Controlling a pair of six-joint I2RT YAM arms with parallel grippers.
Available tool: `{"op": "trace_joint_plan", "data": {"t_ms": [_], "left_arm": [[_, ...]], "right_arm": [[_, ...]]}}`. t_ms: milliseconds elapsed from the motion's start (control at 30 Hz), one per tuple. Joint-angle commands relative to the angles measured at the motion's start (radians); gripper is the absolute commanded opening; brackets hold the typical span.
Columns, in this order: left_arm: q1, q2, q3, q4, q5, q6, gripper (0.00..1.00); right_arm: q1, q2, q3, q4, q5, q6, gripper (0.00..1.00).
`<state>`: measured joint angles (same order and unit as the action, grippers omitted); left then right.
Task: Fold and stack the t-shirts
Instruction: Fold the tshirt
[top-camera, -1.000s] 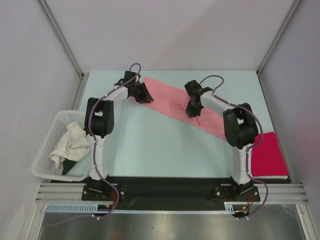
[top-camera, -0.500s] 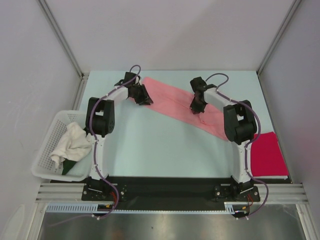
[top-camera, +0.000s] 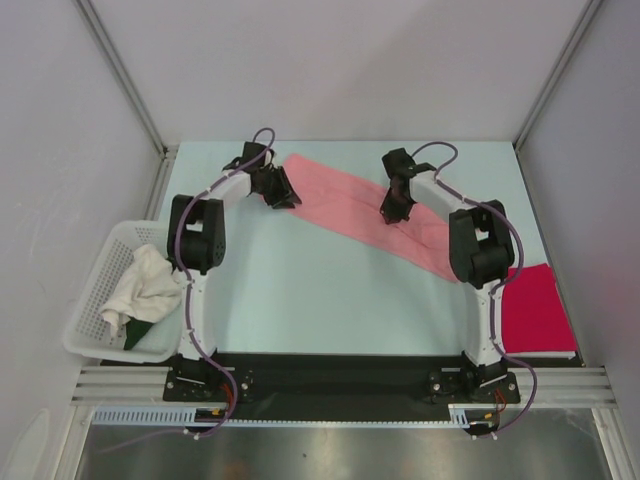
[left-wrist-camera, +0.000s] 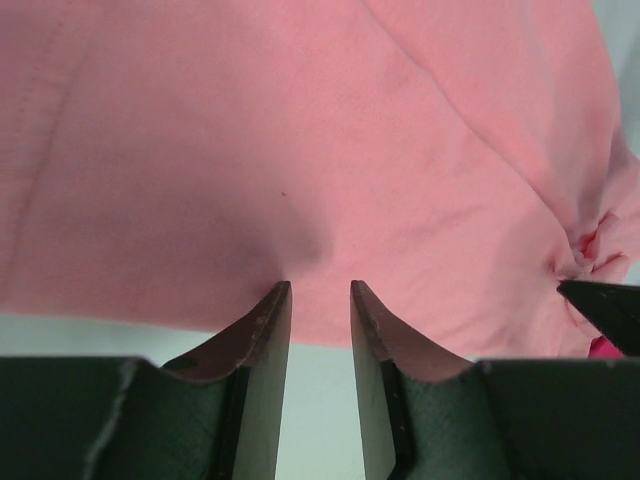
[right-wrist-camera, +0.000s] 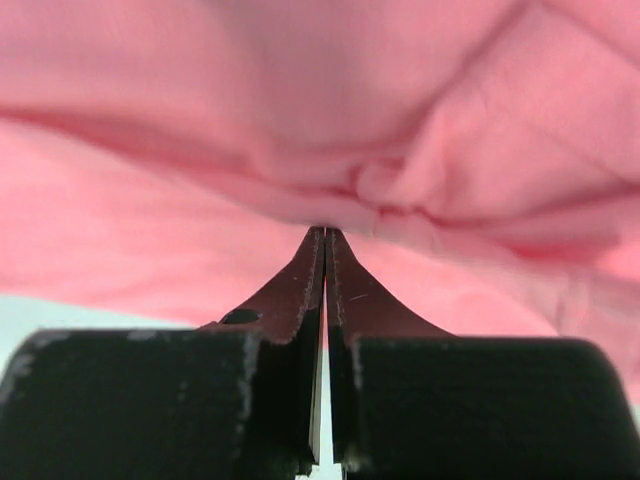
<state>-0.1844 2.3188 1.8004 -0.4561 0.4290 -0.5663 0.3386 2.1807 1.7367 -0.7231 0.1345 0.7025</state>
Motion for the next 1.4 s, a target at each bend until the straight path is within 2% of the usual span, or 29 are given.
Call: {"op": "trace_joint_plan", "data": {"t_ms": [0,133,267,367,433,467,567,733,967,1300,1367], "left_arm": [[0.023,-0.116,-0.007,0.0,-0.001,0.022,0.36],[0.025,-0.156,-0.038,0.003,0.01,0.022,0.36],[0.025,-0.212,-0.096,0.019,0.01,0.02,0.36],[0.026,-0.234,-0.142,0.022,0.016,0.017,0.36],[0.026,-0.26,-0.18,0.043,0.046,0.019,0.35],[0.026,-0.269,-0.193,0.053,0.062,0.026,0.34],[0.028,-0.298,-0.223,0.056,0.07,0.037,0.34],[0.036,-0.344,-0.269,0.057,0.066,0.042,0.38],[0.046,-0.384,-0.285,0.056,0.085,0.054,0.38],[0.077,-0.411,-0.309,0.059,0.024,0.04,0.38],[0.095,-0.401,-0.306,0.059,0.002,0.025,0.44]], "right_arm": [[-0.003,-0.169,-0.035,-0.035,-0.018,-0.027,0.0],[-0.091,-0.268,-0.126,-0.032,-0.067,-0.021,0.01],[-0.197,-0.321,-0.213,0.022,-0.206,-0.054,0.14],[-0.28,-0.331,-0.272,0.056,-0.281,-0.063,0.18],[-0.321,-0.334,-0.308,0.103,-0.306,-0.074,0.17],[-0.329,-0.325,-0.312,0.116,-0.346,-0.081,0.11],[-0.331,-0.288,-0.298,0.113,-0.348,-0.097,0.03],[-0.331,-0.243,-0.327,0.145,-0.337,-0.095,0.03],[-0.3,-0.211,-0.341,0.188,-0.328,-0.121,0.02],[-0.164,-0.324,-0.446,0.215,-0.383,-0.048,0.02],[-0.182,-0.34,-0.466,0.206,-0.401,-0.015,0.02]]}}
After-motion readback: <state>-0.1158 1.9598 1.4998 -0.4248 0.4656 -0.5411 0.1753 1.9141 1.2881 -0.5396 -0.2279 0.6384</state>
